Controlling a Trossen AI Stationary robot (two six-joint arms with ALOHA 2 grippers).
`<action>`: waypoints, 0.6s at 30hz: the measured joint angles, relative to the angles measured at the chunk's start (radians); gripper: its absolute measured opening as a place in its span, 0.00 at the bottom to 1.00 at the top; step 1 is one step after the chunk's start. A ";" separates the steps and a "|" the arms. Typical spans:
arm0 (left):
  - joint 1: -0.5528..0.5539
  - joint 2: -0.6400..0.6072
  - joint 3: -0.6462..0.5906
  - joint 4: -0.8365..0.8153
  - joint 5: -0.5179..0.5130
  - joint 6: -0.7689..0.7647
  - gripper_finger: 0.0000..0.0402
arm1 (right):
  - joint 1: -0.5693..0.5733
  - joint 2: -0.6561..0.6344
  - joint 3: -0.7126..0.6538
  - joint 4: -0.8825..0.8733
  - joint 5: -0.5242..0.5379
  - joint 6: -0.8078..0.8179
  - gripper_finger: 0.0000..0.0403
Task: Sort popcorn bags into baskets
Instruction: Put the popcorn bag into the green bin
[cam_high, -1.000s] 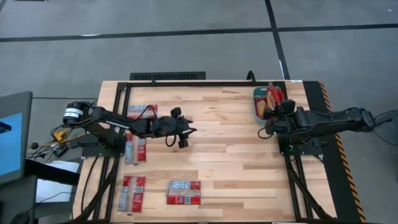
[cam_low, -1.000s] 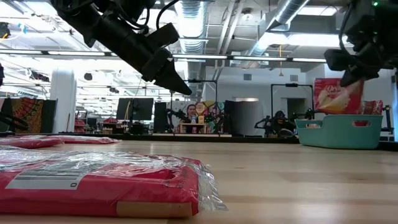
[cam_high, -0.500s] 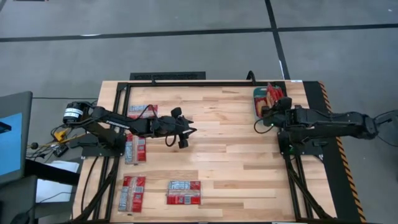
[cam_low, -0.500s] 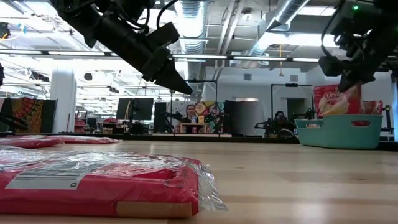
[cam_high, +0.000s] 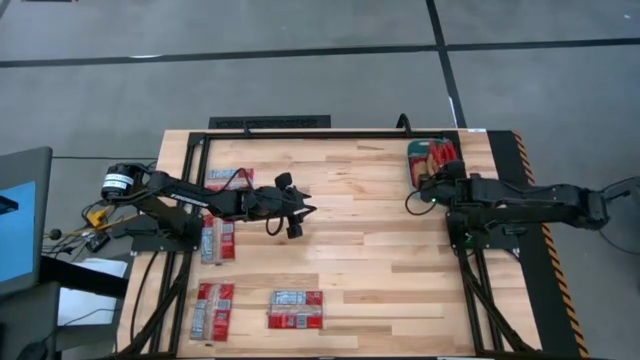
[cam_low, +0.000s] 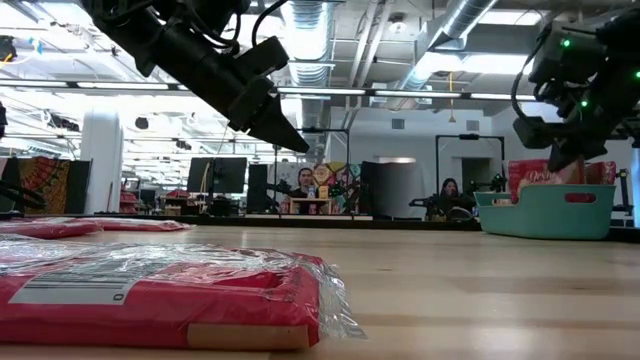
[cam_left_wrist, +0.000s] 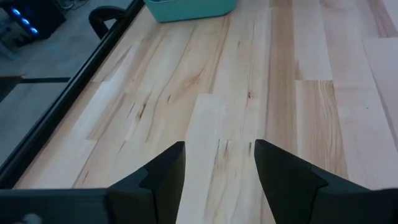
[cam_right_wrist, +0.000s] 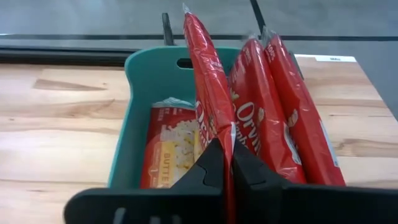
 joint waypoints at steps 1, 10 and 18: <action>0.000 0.000 0.000 0.000 0.000 0.000 0.46 | 0.000 0.000 -0.004 0.001 0.000 0.000 0.04; 0.000 0.000 0.000 0.001 0.000 0.008 0.46 | 0.001 0.000 -0.006 0.011 0.007 -0.027 0.16; 0.000 0.000 0.000 0.001 0.000 0.008 0.46 | -0.027 0.001 -0.006 0.024 0.014 -0.024 0.18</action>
